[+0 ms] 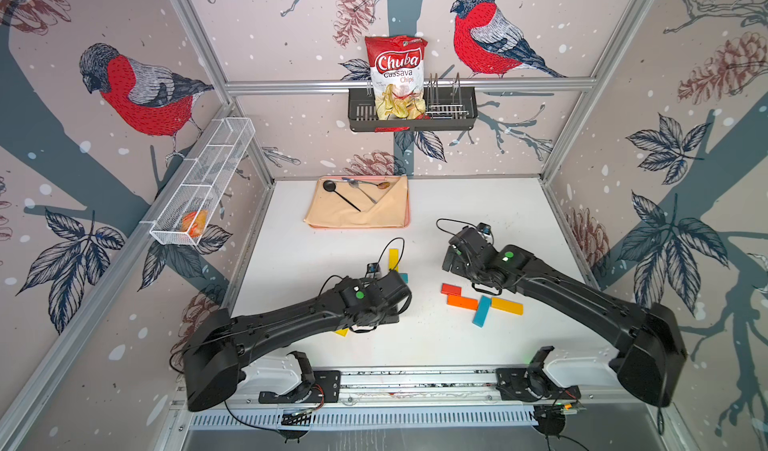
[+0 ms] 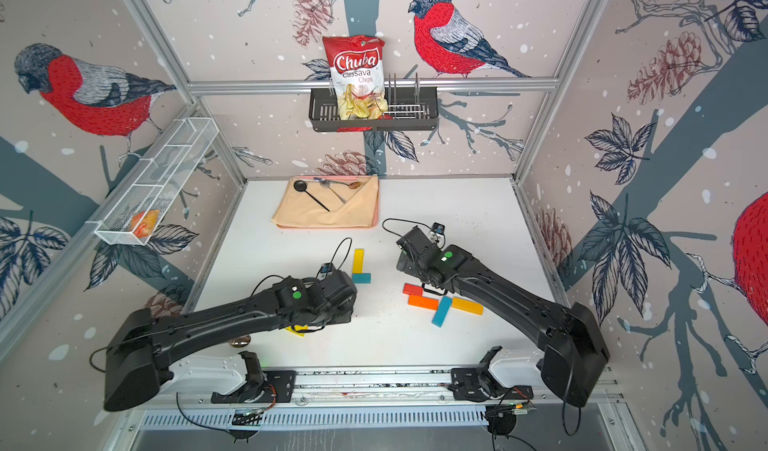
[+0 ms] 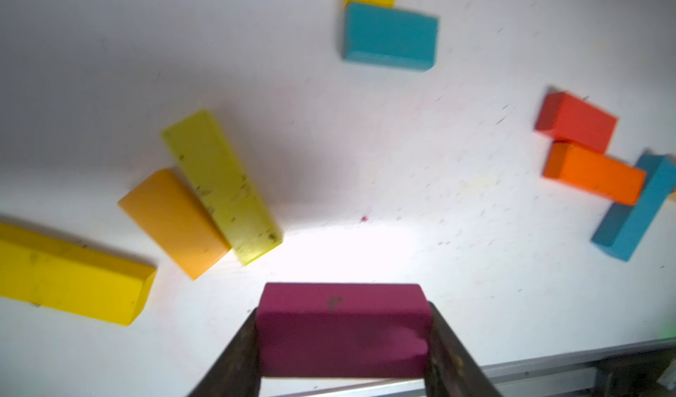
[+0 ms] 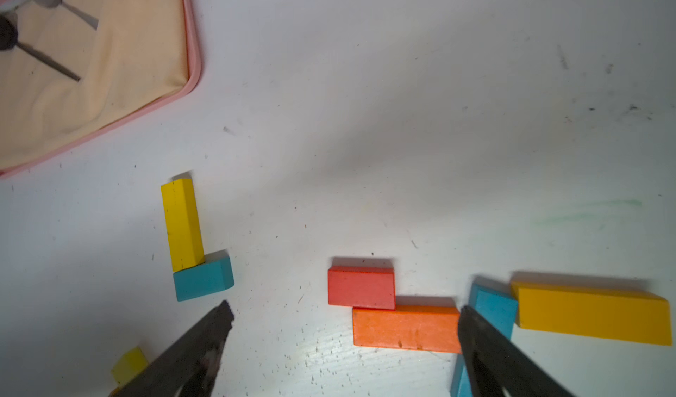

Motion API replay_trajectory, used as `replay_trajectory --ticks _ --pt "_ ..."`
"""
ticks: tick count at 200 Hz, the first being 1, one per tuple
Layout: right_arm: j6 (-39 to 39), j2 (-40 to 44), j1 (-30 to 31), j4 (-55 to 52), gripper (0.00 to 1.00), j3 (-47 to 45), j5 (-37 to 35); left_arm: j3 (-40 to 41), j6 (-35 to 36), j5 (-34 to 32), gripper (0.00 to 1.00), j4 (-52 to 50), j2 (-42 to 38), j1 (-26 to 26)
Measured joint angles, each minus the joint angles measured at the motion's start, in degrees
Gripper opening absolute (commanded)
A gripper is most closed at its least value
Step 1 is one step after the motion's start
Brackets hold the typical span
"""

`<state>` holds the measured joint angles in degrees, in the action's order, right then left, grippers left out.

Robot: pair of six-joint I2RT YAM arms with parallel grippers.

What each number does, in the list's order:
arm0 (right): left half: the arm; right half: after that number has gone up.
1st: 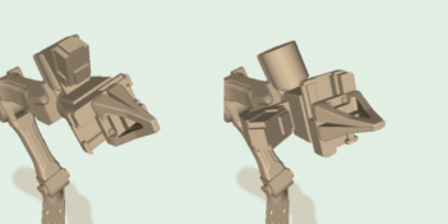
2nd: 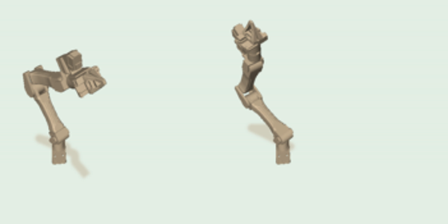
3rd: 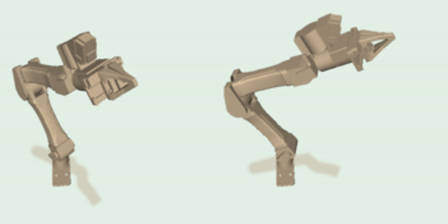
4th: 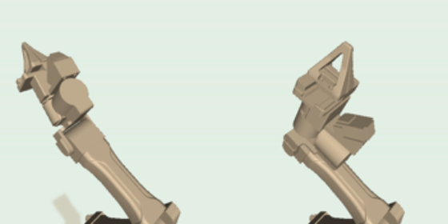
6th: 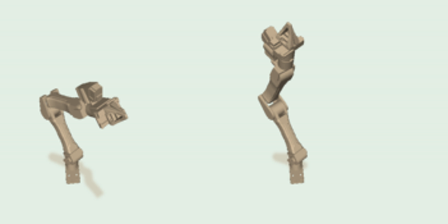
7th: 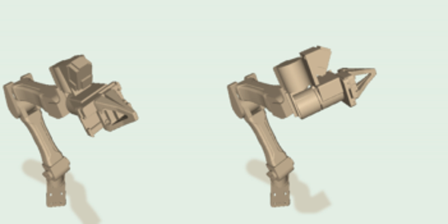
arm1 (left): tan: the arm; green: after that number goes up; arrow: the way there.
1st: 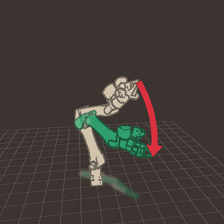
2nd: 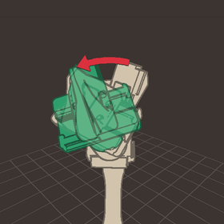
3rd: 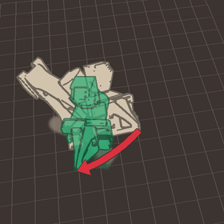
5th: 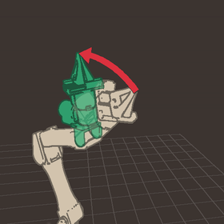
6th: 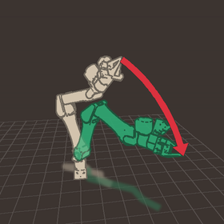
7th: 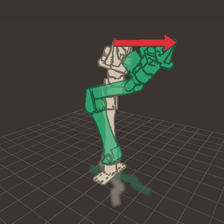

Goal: Assemble the letter h with building blocks
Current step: Pick up the building block from the center of the board, then assemble the building block at the center of the board.

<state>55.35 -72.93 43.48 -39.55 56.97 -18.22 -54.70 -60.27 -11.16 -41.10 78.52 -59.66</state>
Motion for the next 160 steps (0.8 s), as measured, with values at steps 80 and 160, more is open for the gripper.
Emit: replay_trajectory --ticks 80,160 --pt "-2.93 15.45 -10.62 -3.21 0.97 -7.19 1.73 -27.93 9.29 -1.92 0.27 5.16 34.14 3.58" --pt "-3.19 15.5 -11.74 -4.61 0.97 -8.0 3.19 -29.59 9.49 0.61 0.74 7.69 39.04 4.52"
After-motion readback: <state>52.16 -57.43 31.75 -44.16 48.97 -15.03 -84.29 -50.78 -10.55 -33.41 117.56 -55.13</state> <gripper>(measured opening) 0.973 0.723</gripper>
